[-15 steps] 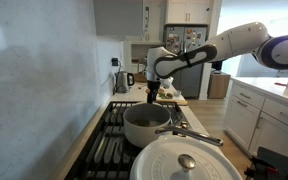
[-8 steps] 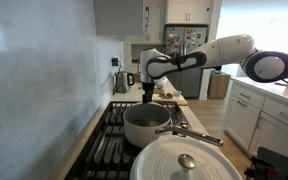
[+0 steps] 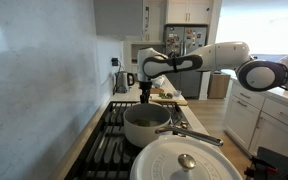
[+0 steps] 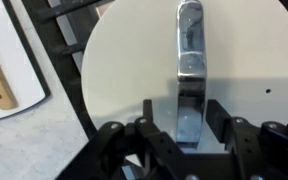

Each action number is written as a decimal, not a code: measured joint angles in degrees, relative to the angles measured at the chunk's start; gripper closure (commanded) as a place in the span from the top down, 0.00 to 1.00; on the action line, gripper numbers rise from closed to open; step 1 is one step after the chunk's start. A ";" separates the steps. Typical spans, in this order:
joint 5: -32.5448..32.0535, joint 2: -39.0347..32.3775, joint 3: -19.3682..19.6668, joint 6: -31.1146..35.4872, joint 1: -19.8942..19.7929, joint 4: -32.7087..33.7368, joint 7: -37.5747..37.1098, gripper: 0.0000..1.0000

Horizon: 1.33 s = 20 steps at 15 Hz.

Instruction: Put the lid on the right white pot

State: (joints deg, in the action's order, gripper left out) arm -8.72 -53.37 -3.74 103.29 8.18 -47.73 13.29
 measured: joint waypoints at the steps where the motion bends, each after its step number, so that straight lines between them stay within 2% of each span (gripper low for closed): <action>1: -0.06 -0.35 0.10 -0.17 0.00 0.68 0.00 0.20; 3: -0.08 -0.86 0.17 -0.68 0.01 1.72 0.01 0.05; 4: -0.08 -1.08 0.17 -0.96 0.02 2.17 0.01 0.02; 5: -0.14 -1.27 0.22 -1.17 0.02 2.52 0.02 0.06; 11: -0.17 -2.20 0.39 -2.88 0.13 4.37 0.02 0.06; 20: -1.31 -2.23 0.50 -17.61 2.92 9.15 0.00 0.06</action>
State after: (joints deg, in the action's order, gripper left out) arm -10.03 -55.59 -3.24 85.68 11.10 -38.57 13.30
